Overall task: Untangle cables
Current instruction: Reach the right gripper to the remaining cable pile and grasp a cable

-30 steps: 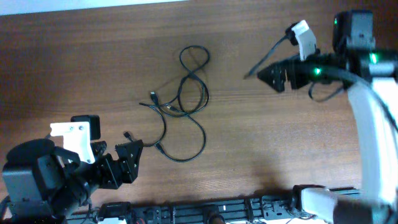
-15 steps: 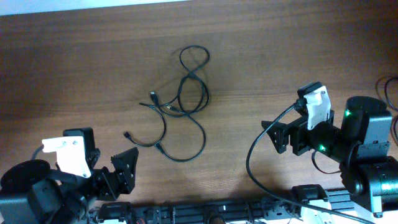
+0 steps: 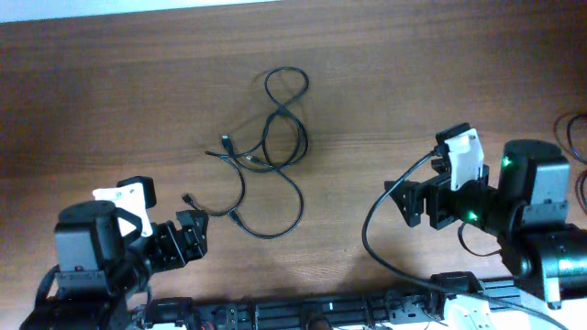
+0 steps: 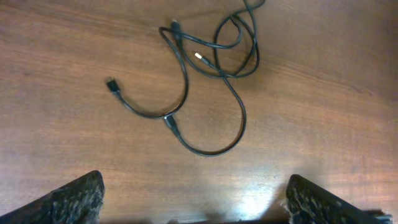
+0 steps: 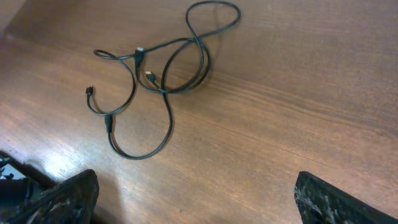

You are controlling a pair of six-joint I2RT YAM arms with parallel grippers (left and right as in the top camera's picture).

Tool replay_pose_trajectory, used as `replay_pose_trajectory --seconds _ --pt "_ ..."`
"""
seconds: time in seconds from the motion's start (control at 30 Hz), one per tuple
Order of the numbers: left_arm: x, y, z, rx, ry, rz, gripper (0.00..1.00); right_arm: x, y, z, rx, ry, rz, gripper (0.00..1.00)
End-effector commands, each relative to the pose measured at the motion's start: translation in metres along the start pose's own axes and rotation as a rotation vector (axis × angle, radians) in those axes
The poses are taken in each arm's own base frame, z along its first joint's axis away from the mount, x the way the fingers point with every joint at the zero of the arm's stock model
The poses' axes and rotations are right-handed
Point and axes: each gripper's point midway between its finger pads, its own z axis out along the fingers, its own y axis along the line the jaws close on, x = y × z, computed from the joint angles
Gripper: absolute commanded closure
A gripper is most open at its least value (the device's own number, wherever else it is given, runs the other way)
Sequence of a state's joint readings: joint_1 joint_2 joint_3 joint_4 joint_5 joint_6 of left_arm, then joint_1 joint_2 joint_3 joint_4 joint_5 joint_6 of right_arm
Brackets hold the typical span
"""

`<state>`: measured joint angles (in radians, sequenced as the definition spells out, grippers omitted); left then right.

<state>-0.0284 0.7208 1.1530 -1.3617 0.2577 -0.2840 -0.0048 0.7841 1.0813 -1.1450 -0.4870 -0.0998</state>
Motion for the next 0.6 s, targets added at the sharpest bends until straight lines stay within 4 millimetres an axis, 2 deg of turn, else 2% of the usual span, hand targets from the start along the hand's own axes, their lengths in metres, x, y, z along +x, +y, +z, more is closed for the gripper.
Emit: replay_pose_trajectory --seconds 0.0,0.13,0.2,0.27,0.37,0.47,0.57 --pt "-0.005 -0.006 0.001 0.036 -0.021 0.113 0.05 0.003 -0.001 0.009 -0.017 0.039 0.028 0.01" --pt "-0.01 0.005 0.002 -0.032 -0.041 0.167 0.02 0.001 -0.002 0.014 -0.027 0.05 0.034 0.01" --pt "-0.01 0.007 0.002 -0.043 -0.042 0.165 0.01 0.0 0.015 0.014 -0.132 0.049 0.043 0.01" --pt "-0.008 -0.001 0.002 0.003 -0.034 0.167 0.01 -0.003 0.034 0.012 -0.253 0.04 0.04 0.01" --pt "-0.011 -0.016 0.001 0.086 -0.044 0.176 0.01 -0.001 0.038 0.017 -0.282 0.069 0.043 0.01" --pt "-0.009 -0.027 0.0 0.151 -0.039 0.181 0.01 0.004 0.046 0.029 -0.309 0.129 0.011 0.01" --pt "-0.009 -0.028 0.0 0.157 -0.035 0.18 0.01 0.006 0.058 0.048 -0.33 0.184 -0.06 0.01"
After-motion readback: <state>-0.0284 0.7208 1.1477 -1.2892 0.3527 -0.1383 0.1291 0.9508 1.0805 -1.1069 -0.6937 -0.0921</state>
